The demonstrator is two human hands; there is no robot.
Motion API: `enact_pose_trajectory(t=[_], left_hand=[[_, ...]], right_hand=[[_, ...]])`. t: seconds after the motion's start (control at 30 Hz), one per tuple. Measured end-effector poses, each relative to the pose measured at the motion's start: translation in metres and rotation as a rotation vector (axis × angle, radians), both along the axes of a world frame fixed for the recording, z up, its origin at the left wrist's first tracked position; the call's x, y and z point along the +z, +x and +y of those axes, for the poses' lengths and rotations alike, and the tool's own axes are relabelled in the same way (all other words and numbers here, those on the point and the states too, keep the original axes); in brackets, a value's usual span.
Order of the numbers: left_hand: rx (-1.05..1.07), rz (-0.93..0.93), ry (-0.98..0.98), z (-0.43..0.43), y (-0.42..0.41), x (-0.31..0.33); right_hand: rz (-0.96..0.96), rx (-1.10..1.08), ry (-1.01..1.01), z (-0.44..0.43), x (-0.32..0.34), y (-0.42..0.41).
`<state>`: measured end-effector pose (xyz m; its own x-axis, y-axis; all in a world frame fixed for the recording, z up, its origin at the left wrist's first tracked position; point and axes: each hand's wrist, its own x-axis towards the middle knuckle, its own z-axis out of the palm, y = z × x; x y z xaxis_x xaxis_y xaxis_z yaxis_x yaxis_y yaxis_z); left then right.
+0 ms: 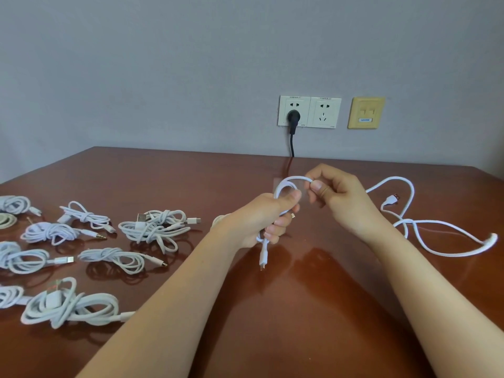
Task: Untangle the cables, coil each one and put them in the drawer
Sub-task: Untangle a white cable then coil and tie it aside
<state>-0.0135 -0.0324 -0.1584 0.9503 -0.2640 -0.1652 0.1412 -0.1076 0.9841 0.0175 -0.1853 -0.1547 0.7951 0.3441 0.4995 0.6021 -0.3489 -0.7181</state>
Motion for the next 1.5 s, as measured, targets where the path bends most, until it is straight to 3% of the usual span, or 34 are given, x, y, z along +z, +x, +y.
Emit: enact_pose_trajectory(t=[0.3, 0.43, 0.6, 0.77, 0.93, 1.07, 1.37, 1.5], left_hand=[[0.076, -0.060, 0.008, -0.010, 0.001, -0.004], [0.222, -0.111, -0.065, -0.010, 0.005, -0.003], [0.251, -0.171, -0.049, -0.013, 0.004, -0.003], [0.209, -0.198, -0.014, -0.016, 0.003, -0.004], [0.256, -0.191, 0.028, -0.021, 0.005, -0.007], [0.256, -0.188, -0.001, -0.019, 0.006, -0.010], [0.216, -0.249, -0.028, -0.011, 0.007, -0.007], [0.239, -0.296, 0.187, -0.010, 0.010, -0.010]], right_hand=[[0.111, -0.145, 0.064, 0.009, -0.005, -0.002], [0.139, -0.176, -0.020, 0.017, -0.006, -0.008], [0.072, -0.280, -0.101, 0.023, -0.003, -0.011], [0.362, -0.254, 0.188, 0.023, 0.000, -0.010], [0.562, -0.237, 0.269, 0.023, 0.006, -0.015], [0.458, -0.292, 0.031, 0.025, 0.002, -0.016], [0.486, -0.018, 0.070, 0.023, 0.006, -0.015], [0.259, -0.060, -0.262, 0.023, -0.002, -0.018]])
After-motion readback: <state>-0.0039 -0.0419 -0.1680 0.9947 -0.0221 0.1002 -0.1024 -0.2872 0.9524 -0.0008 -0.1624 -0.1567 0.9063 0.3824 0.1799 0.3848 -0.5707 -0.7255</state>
